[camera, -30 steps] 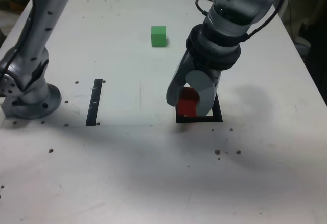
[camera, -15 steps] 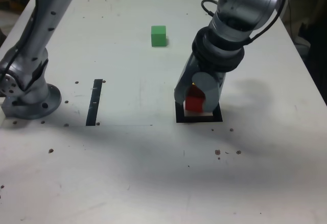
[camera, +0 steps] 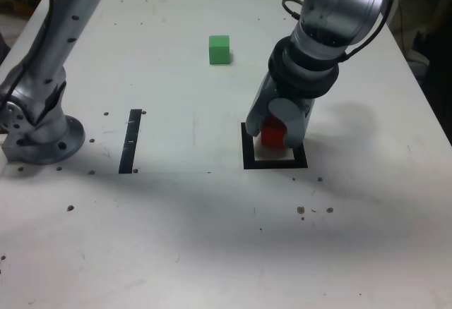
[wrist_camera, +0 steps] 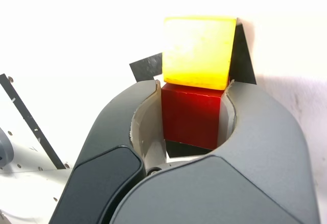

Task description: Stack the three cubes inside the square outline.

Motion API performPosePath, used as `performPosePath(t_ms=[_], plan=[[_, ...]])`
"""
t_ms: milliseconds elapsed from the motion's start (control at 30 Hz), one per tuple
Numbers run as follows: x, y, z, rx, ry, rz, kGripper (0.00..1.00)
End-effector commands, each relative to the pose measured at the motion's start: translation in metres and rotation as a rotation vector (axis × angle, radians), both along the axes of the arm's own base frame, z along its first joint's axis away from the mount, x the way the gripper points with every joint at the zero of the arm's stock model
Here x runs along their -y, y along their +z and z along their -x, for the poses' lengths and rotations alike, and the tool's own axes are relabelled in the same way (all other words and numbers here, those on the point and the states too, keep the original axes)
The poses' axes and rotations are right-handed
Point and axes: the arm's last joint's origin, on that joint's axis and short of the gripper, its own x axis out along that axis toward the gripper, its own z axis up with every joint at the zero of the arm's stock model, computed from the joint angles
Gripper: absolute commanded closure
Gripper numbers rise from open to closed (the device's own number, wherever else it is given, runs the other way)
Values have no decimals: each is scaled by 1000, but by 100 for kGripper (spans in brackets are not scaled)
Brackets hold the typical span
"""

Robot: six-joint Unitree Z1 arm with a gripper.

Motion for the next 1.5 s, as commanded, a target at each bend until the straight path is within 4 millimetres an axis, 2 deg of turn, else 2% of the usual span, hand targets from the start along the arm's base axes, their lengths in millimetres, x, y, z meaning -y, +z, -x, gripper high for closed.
performPosePath(t_ms=[0, 533, 733, 867, 933, 1000, 1100, 1200, 1467], plan=[[-1, -3, 0, -5, 1, 0, 80], [0, -4, -2, 3, 20, 26, 80], [1, -3, -3, 6, 21, 32, 75], [2, -4, -2, -4, 22, 42, 67], [2, -3, -1, -12, 24, 48, 60], [2, -3, 0, -25, 26, 53, 50], [2, -1, 4, -48, 28, 66, 29], [2, 4, 9, -66, 29, 81, 16], [2, 20, 11, -21, 6, 93, 6]])
